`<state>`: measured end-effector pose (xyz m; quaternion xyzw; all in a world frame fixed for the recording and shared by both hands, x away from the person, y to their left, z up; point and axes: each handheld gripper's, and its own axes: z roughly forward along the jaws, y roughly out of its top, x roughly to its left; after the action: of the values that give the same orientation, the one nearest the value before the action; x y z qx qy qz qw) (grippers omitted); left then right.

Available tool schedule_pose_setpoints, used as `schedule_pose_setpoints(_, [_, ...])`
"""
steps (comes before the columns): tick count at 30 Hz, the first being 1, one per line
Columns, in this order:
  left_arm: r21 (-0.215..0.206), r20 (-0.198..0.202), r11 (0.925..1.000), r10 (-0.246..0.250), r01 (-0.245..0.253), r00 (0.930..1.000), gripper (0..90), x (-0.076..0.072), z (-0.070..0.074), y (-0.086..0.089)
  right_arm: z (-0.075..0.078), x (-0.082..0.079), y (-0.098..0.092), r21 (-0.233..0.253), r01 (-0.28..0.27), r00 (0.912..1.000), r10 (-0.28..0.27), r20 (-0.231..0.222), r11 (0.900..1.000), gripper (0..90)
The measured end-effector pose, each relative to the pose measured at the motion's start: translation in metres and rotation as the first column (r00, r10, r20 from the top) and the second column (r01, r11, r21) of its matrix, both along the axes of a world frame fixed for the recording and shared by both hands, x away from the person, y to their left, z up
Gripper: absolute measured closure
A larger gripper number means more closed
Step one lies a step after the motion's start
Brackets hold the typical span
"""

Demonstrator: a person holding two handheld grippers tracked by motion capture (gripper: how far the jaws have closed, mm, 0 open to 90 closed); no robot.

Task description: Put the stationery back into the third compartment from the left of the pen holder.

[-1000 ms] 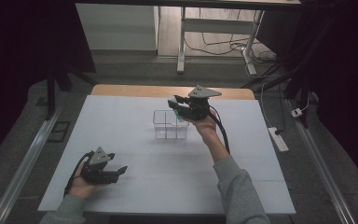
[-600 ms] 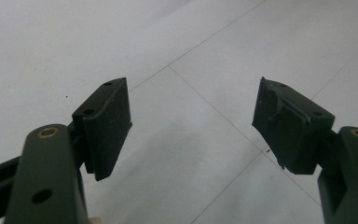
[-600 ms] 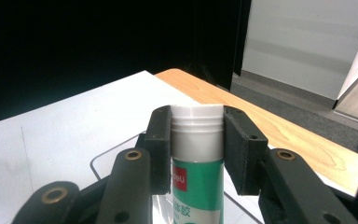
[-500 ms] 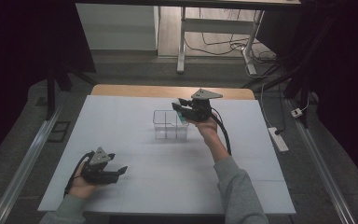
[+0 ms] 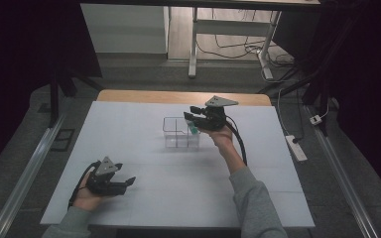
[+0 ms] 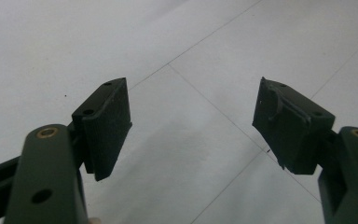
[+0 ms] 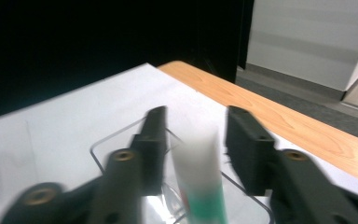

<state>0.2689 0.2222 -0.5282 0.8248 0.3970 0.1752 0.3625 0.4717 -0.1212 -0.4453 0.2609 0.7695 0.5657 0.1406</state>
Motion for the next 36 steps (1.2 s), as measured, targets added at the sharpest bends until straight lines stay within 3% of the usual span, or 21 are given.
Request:
schedule_pose_setpoints(5, [0.001, 0.000, 1.0000, -0.001, 0.001, 1.0000, 27.2, 0.000, 0.000, 0.000, 0.003, -0.001, -0.004, -0.005, -0.001, 0.9996, 0.001, -0.027, 1.000, 46.3])
schedule_pose_setpoints(21, [-0.013, -0.005, 0.9999, 0.005, -0.005, 1.0000, 27.0, 0.001, 0.000, 0.001, 0.005, -0.015, -0.021, -0.037, 0.000, 0.9999, -0.001, -0.016, 0.999, 44.5])
schedule_pose_setpoints(28, [-0.012, -0.007, 0.9999, 0.005, -0.005, 1.0000, 27.0, 0.002, 0.000, 0.001, 0.006, -0.032, -0.045, -0.071, 0.012, 0.9999, -0.013, -0.007, 0.997, 44.6])
schedule_pose_setpoints(36, [-0.019, -0.007, 0.9997, 0.014, -0.014, 0.9999, 27.0, 0.002, 0.000, 0.003, -0.007, -0.068, -0.095, -0.111, 0.046, 0.9981, -0.051, -0.034, 0.993, 42.9])
